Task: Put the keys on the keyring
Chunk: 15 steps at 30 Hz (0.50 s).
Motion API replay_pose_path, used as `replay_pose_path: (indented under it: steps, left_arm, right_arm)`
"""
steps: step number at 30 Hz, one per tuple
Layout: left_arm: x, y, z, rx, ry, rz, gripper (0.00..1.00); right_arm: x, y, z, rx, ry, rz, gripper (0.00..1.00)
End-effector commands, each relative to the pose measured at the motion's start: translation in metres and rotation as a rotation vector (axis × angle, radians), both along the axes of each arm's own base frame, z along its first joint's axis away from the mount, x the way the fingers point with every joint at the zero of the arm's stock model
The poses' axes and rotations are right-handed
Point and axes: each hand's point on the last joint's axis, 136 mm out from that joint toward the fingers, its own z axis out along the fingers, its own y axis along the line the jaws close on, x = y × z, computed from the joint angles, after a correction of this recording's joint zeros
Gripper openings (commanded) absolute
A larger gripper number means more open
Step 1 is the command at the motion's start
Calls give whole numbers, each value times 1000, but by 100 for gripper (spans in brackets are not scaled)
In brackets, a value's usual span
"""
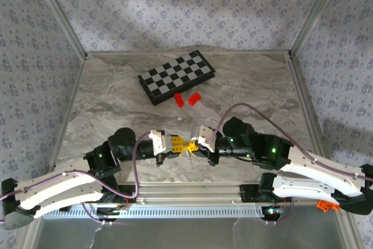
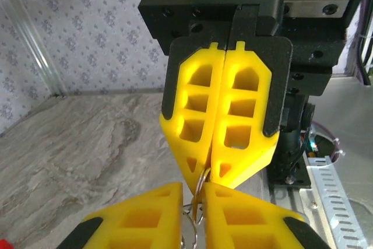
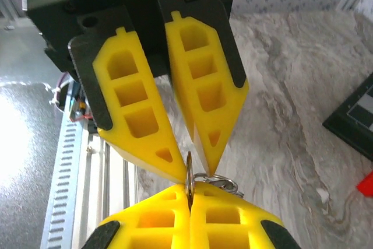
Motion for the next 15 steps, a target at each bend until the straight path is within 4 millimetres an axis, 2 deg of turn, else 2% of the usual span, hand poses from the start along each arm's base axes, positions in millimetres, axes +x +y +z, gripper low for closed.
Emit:
replay_pose_path:
  steps: [1,6,8,15]
  left_arm:
    - [-2,-1,3,36,-29,-14,14]
    - [-1,-3,-2,54,-25,-13,10]
    - [-1,-2,-2,51,-28,-14,2]
    - [-8,3,18,-60,-43,-31,0]
  right_arm:
    - [7,-5,-8,-104,-39,-21,0]
    - [5,0,-5,-102,-45,2,0]
    - [4,0,-3,-92,-46,6,0]
    - [-1,-1,4,-40,-42,22,0]
